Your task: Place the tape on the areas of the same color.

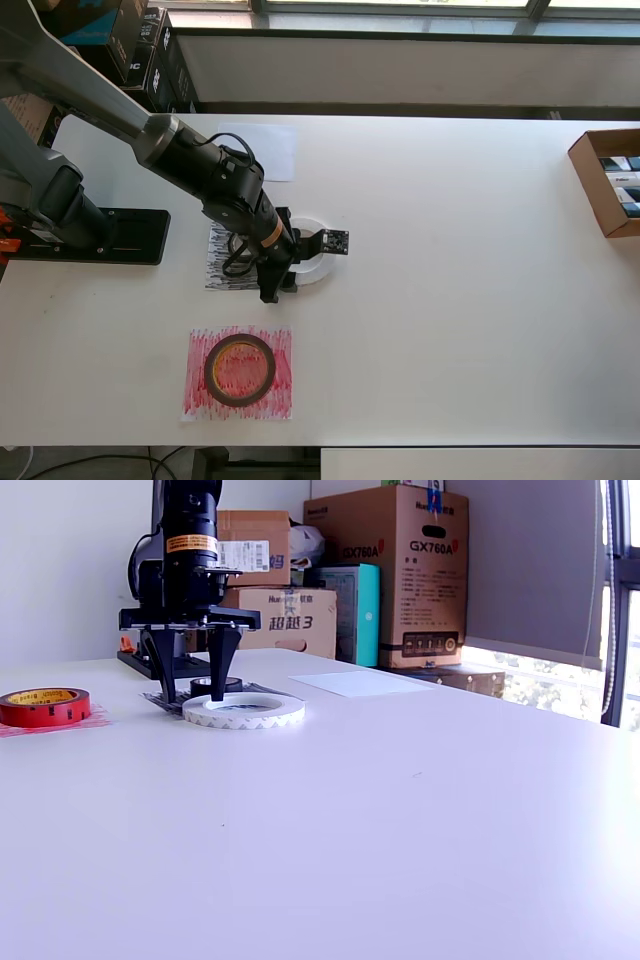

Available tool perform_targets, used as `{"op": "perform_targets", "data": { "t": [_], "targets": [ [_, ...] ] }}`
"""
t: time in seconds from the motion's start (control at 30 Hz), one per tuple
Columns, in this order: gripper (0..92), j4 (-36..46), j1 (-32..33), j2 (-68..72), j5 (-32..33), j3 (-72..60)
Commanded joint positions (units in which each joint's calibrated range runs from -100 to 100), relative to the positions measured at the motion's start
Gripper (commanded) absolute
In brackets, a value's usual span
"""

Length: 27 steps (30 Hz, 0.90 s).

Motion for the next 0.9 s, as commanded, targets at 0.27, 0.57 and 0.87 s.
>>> {"op": "perform_targets", "data": {
  "t": [0.27, 0.57, 0.87],
  "targets": [
    [59.9, 0.34, 0.20, 0.77, 2.53, -0.43],
    [59.4, 0.34, 0.12, 1.80, 2.70, -0.43],
    [59.3, 0.34, 0.12, 2.54, 2.70, -0.43]
  ]
}}
